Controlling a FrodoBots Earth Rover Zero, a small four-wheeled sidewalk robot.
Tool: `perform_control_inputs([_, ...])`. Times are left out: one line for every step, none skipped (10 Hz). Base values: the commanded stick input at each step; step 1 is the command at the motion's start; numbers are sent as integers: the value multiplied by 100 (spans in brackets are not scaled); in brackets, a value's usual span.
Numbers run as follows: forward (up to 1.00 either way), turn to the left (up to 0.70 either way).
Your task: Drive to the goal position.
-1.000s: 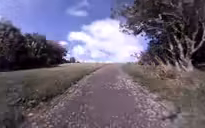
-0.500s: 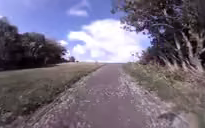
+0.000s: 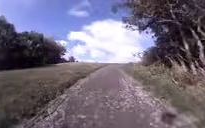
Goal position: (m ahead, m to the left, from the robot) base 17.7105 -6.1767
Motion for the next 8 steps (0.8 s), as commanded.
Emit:
perform_control_inputs([100, 0])
perform_control_inputs([100, 0])
perform_control_inputs([100, 0])
perform_control_inputs([100, 0])
perform_control_inputs([100, 0])
perform_control_inputs([100, 0])
perform_control_inputs([100, 0])
perform_control_inputs([100, 0])
